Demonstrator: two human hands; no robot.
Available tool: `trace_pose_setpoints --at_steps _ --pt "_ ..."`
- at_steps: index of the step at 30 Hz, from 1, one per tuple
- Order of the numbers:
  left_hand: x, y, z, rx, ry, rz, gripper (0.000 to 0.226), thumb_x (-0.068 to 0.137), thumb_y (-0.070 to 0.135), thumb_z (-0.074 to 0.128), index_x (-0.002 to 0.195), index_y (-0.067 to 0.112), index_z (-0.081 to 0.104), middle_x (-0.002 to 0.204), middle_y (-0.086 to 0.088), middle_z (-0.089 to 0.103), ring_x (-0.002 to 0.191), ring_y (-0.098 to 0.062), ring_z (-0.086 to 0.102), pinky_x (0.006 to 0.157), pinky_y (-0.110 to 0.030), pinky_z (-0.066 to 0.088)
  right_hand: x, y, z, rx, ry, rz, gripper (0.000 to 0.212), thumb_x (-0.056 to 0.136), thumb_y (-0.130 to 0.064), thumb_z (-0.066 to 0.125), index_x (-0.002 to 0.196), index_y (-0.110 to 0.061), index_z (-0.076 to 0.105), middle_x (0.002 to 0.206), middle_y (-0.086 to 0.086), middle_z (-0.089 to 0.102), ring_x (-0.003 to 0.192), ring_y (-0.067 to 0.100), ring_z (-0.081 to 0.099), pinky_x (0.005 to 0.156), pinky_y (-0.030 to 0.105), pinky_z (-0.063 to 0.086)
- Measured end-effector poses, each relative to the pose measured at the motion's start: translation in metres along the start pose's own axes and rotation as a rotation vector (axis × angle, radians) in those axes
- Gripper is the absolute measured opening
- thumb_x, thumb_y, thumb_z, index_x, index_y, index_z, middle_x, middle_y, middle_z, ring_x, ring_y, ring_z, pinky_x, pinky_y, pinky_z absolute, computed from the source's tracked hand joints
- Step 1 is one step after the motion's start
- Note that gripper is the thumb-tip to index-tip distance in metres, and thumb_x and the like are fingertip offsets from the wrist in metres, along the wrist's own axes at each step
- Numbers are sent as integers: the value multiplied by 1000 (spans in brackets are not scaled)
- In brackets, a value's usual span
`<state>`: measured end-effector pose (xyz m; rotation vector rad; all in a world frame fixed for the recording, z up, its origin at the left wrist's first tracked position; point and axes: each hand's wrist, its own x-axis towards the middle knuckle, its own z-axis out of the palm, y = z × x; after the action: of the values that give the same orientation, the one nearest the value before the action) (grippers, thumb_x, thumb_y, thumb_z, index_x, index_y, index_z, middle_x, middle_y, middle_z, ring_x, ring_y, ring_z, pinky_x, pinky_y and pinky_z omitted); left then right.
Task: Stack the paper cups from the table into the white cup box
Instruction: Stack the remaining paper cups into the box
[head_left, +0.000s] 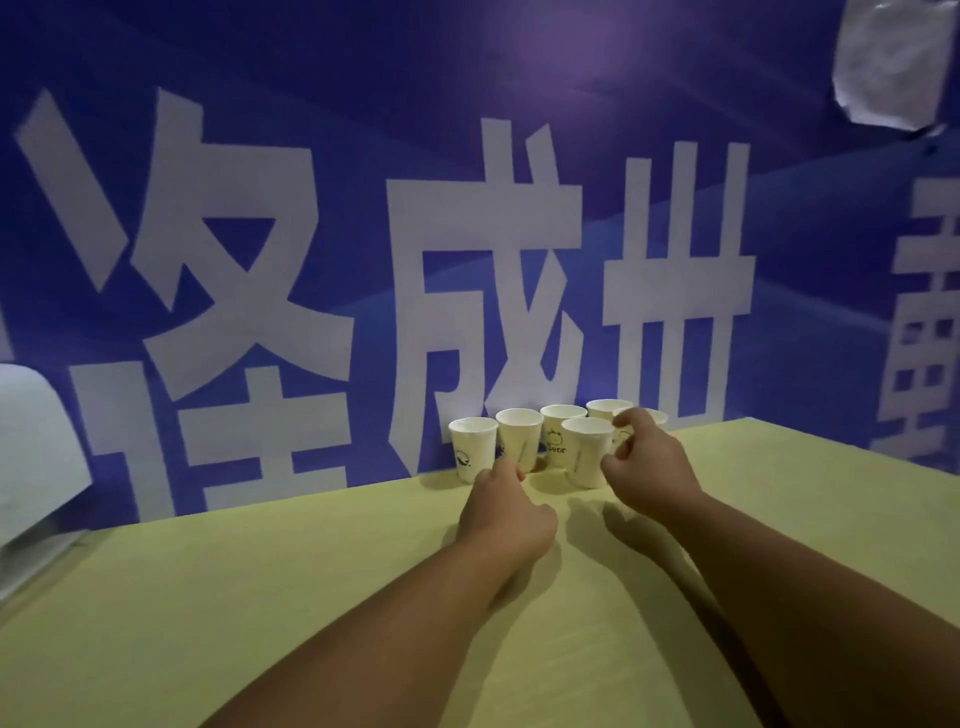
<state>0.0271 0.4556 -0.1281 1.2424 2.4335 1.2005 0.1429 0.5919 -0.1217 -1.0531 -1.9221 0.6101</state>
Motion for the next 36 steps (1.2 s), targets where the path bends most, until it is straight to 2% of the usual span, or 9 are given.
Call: trace_pose_setpoints --at_steps 4,8,10,12,15,18,22,30,36 --pt "18 15 35 68 -26 44 94 86 20 73 157 39 14 158 -2 32 135 -25 46 104 -39 49 6 29 9 127 -95 62 102 81 -6 76 147 -53 14 127 -6 47 109 17 51 81 33 55" --pt "38 20 56 276 39 107 110 89 16 67 151 55 -15 155 -6 36 137 -31 42 100 -53 50 21 43 16 24 -70 82 107 83 -17 74 147 -56 -2 131 0 49 103 16 51 72 27 52" --pt "50 21 60 335 22 141 114 90 9 63 147 60 -21 155 -7 38 137 -34 42 97 -53 53 24 46 19 -6 -67 84 103 84 -21 73 151 -49 0 132 0 50 109 18 53 78 31 53" --pt "55 22 63 354 -3 173 112 91 5 60 149 59 -18 152 -5 41 134 -33 45 94 -51 55 24 48 20 8 -41 87 93 85 -16 71 152 -41 12 130 0 52 110 19 54 83 33 52" --pt "56 20 65 286 37 248 100 89 3 61 154 51 3 142 -3 49 119 -26 55 89 -44 57 25 47 19 4 57 106 66 85 -5 67 138 -30 37 109 -5 56 95 16 58 81 33 57" --pt "54 19 65 219 99 299 62 92 7 61 141 35 33 126 0 57 104 -21 59 83 -37 56 24 44 19 -94 106 101 37 87 -5 66 117 -23 55 92 -7 57 83 16 60 78 30 55" --pt "49 18 62 162 161 280 24 100 26 55 124 25 51 115 3 60 96 -18 58 80 -36 54 21 39 16 -152 188 70 14 92 -15 66 104 -22 64 87 -5 63 75 13 59 71 26 51" --pt "22 3 27 258 260 317 26 107 48 36 101 28 51 96 8 57 83 -15 56 71 -34 51 -6 3 15 -27 141 -11 7 93 -26 68 96 -27 61 92 -6 66 79 12 61 65 25 46" --pt "-3 -25 -26 278 297 345 29 109 47 30 100 28 50 94 8 57 82 -13 58 75 -37 56 -30 -44 19 2 40 -122 7 92 -26 68 92 -29 62 93 -6 69 82 12 64 78 31 54"
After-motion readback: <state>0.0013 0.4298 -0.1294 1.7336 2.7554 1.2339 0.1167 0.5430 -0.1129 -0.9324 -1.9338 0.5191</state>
